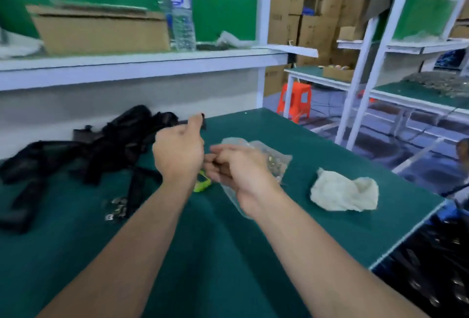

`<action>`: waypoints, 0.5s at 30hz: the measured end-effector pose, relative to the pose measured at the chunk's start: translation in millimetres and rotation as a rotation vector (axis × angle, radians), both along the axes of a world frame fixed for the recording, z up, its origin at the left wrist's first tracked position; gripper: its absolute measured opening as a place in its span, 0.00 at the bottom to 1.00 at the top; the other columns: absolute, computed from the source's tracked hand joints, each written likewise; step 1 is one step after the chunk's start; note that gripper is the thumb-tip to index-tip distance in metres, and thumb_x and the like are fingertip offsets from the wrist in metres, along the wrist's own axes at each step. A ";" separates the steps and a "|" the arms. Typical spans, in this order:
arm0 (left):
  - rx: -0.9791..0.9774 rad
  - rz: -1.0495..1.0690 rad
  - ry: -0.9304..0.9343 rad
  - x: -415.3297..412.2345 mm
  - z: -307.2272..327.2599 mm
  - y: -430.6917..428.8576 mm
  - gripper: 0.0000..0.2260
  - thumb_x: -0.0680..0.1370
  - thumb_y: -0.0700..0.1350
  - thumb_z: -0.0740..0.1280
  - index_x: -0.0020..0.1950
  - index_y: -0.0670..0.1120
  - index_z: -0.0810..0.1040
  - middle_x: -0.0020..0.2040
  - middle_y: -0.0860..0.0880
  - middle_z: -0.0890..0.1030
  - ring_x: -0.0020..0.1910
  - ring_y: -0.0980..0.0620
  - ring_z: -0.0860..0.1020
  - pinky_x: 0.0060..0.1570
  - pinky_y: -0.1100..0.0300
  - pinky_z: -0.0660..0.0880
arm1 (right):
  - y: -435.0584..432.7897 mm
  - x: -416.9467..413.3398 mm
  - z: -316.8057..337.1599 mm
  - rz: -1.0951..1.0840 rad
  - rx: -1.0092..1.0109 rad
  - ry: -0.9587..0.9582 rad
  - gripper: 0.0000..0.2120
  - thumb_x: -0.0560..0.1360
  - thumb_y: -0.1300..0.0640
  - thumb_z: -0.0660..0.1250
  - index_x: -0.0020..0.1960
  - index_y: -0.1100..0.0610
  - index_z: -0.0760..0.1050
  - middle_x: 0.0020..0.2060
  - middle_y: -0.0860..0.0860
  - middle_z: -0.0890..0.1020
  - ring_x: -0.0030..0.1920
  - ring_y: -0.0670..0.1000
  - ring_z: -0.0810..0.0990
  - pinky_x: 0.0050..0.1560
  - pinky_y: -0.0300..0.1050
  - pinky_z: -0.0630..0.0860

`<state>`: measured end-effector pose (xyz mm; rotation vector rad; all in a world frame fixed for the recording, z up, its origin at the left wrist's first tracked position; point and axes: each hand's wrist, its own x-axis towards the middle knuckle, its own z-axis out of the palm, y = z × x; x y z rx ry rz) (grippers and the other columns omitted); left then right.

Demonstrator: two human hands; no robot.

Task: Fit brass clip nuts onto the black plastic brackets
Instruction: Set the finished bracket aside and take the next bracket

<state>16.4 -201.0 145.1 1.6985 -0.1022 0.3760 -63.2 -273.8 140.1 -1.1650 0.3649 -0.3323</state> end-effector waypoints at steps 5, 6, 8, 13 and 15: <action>0.046 0.224 0.068 52.2 -35.5 117.0 0.15 0.74 0.54 0.67 0.29 0.53 0.83 0.26 0.55 0.81 0.27 0.55 0.78 0.33 0.59 0.71 | 59.8 62.2 -16.9 0.142 -0.033 0.113 0.11 0.78 0.72 0.61 0.50 0.64 0.80 0.44 0.61 0.82 0.42 0.56 0.81 0.40 0.42 0.83; 0.114 0.245 0.087 60.2 -46.0 135.8 0.14 0.75 0.54 0.67 0.31 0.54 0.83 0.29 0.55 0.83 0.28 0.56 0.78 0.34 0.58 0.71 | 65.3 74.4 -20.6 0.154 -0.083 0.148 0.10 0.78 0.71 0.62 0.51 0.65 0.81 0.45 0.61 0.83 0.43 0.56 0.82 0.43 0.44 0.85; 0.250 0.237 0.144 74.1 -66.7 166.3 0.07 0.78 0.54 0.68 0.44 0.58 0.85 0.41 0.57 0.85 0.34 0.59 0.77 0.36 0.60 0.70 | 75.6 100.1 -26.9 0.173 -0.257 0.208 0.10 0.77 0.70 0.64 0.55 0.69 0.81 0.43 0.58 0.82 0.42 0.55 0.79 0.53 0.55 0.83; 0.419 0.096 0.254 82.0 -116.4 189.9 0.15 0.77 0.52 0.72 0.63 0.53 0.83 0.55 0.53 0.85 0.51 0.52 0.82 0.54 0.57 0.78 | 99.5 158.3 -49.0 0.232 -1.099 0.400 0.08 0.76 0.56 0.66 0.47 0.62 0.77 0.46 0.55 0.80 0.53 0.61 0.80 0.44 0.45 0.75; 0.522 0.007 0.250 82.8 -130.0 186.1 0.15 0.76 0.51 0.72 0.63 0.55 0.83 0.56 0.54 0.85 0.56 0.52 0.81 0.55 0.58 0.76 | 108.2 174.4 -63.3 0.281 -1.200 0.504 0.16 0.76 0.43 0.66 0.50 0.56 0.71 0.42 0.52 0.74 0.46 0.59 0.76 0.37 0.46 0.67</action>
